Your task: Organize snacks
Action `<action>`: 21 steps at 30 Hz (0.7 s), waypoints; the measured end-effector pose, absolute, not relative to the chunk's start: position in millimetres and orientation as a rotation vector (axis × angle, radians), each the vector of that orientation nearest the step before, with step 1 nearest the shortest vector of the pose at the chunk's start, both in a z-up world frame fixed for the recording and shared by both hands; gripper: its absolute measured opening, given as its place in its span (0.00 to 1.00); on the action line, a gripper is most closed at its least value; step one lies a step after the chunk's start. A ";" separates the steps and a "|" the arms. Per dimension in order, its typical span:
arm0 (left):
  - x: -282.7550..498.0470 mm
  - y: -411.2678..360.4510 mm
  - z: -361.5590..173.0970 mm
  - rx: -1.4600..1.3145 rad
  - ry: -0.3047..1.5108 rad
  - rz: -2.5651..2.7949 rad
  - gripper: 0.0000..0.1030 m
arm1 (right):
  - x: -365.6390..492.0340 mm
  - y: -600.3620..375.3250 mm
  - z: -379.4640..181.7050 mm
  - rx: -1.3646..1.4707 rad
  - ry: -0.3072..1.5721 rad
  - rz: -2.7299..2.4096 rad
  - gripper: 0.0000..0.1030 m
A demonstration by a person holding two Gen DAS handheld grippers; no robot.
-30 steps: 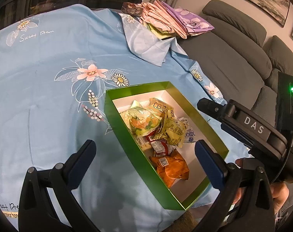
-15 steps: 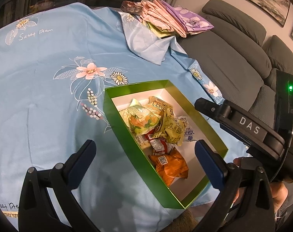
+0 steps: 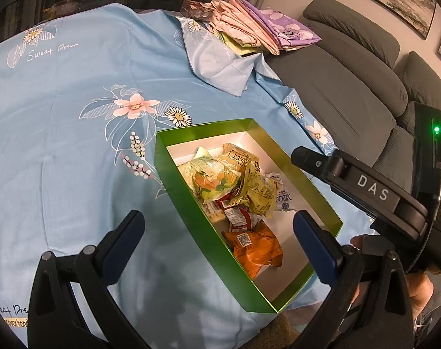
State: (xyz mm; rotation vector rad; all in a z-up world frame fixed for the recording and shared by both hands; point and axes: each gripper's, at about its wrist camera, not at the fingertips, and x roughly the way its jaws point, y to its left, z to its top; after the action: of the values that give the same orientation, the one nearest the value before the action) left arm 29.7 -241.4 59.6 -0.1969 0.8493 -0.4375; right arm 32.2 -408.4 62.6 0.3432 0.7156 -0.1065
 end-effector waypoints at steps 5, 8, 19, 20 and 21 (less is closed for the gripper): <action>29.2 -240.9 59.9 -0.200 0.849 -0.443 0.99 | 31.8 -407.7 62.5 0.337 0.716 -0.110 0.93; 28.6 -240.8 59.6 -0.200 0.852 -0.447 0.99 | 31.7 -407.9 62.7 0.329 0.717 -0.114 0.93; 28.9 -240.1 58.3 -0.204 0.857 -0.451 0.99 | 31.5 -409.2 62.7 0.325 0.717 -0.126 0.93; 28.7 -240.4 58.1 -0.202 0.857 -0.451 0.99 | 31.6 -409.4 62.7 0.325 0.718 -0.127 0.93; 28.5 -240.2 57.9 -0.203 0.858 -0.452 0.99 | 31.2 -408.7 62.7 0.325 0.717 -0.129 0.93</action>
State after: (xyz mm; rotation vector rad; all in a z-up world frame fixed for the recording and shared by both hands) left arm 28.5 -240.2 57.9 -0.2029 0.8575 -0.4518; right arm 31.2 -408.7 62.7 0.3246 0.7173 -0.1286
